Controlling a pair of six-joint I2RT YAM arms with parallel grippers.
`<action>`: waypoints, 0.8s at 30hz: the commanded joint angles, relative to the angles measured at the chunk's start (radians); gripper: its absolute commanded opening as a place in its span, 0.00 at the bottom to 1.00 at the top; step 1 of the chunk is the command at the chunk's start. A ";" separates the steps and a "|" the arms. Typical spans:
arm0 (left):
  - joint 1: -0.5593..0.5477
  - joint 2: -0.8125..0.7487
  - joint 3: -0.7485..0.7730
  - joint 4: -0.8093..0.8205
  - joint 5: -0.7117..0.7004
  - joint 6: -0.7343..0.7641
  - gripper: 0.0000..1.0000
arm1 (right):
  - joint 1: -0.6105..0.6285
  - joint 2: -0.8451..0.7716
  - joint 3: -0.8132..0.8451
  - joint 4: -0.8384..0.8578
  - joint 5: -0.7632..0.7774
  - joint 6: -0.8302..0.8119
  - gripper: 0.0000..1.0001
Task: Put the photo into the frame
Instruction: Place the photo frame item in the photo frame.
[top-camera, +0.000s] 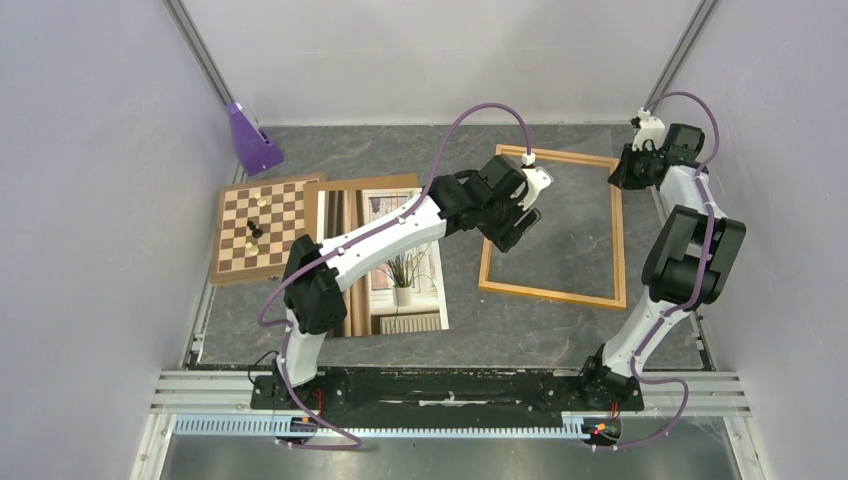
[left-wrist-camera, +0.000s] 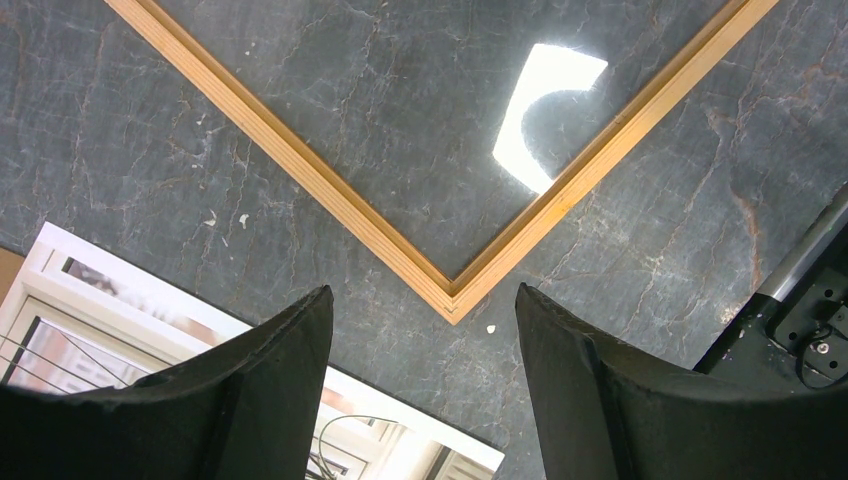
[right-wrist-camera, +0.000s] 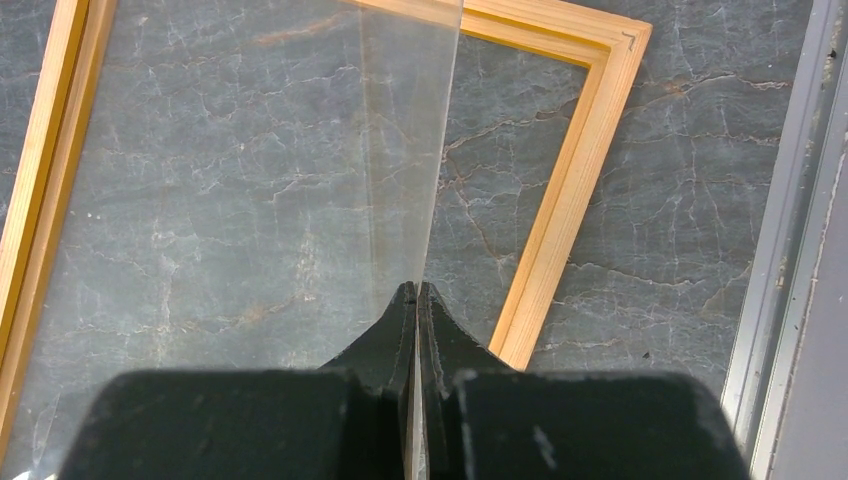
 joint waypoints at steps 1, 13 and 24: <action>0.003 0.001 0.012 0.015 0.012 0.013 0.74 | 0.004 -0.003 0.032 0.009 0.010 -0.025 0.00; 0.004 0.004 0.001 0.020 0.005 0.014 0.73 | 0.018 -0.003 -0.017 0.049 -0.010 0.019 0.00; 0.005 0.011 -0.032 0.036 -0.009 0.014 0.73 | 0.018 -0.013 -0.071 0.098 -0.004 0.047 0.00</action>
